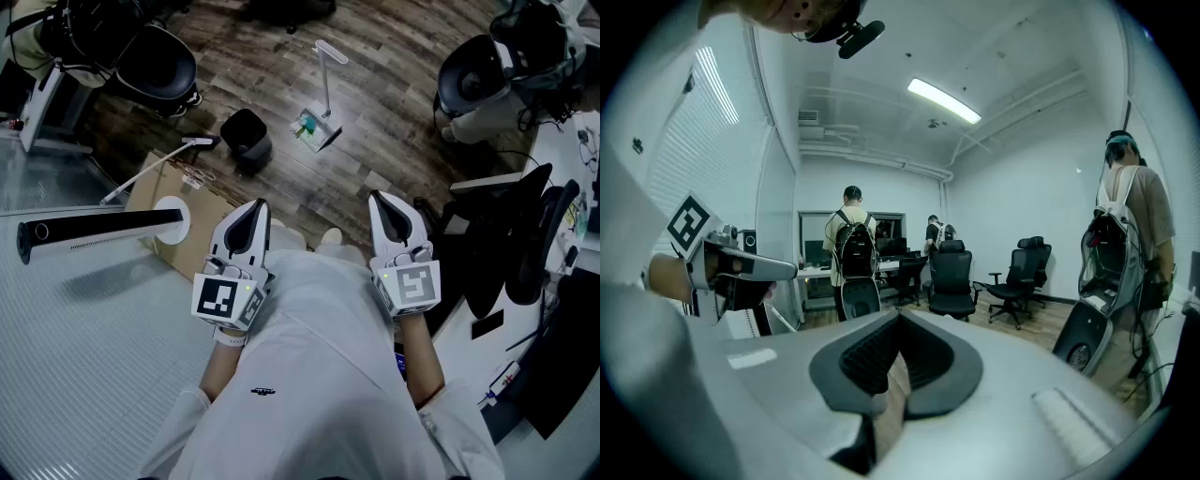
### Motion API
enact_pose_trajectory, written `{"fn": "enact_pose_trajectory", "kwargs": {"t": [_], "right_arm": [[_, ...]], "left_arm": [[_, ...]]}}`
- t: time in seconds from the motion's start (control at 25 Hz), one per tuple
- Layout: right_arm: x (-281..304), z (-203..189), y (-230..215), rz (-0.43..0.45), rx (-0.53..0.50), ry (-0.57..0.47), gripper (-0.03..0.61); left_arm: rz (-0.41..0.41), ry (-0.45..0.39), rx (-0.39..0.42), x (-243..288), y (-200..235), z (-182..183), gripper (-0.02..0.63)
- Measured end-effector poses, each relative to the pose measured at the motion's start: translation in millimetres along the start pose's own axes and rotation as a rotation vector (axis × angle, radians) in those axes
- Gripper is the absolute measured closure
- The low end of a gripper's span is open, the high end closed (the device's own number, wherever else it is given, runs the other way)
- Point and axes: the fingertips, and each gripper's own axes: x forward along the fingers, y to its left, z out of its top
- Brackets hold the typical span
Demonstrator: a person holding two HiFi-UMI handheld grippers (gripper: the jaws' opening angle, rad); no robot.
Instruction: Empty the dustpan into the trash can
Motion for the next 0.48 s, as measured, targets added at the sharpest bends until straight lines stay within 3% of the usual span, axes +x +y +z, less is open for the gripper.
{"fn": "enact_pose_trajectory", "kwargs": {"t": [0.48], "right_arm": [[-17.8,5.7,-15.4,0.009,0.080,-0.071,0.568]], "left_arm": [[-0.047,0.020,-0.021,14.7,-25.7,-0.6,0.606]]}}
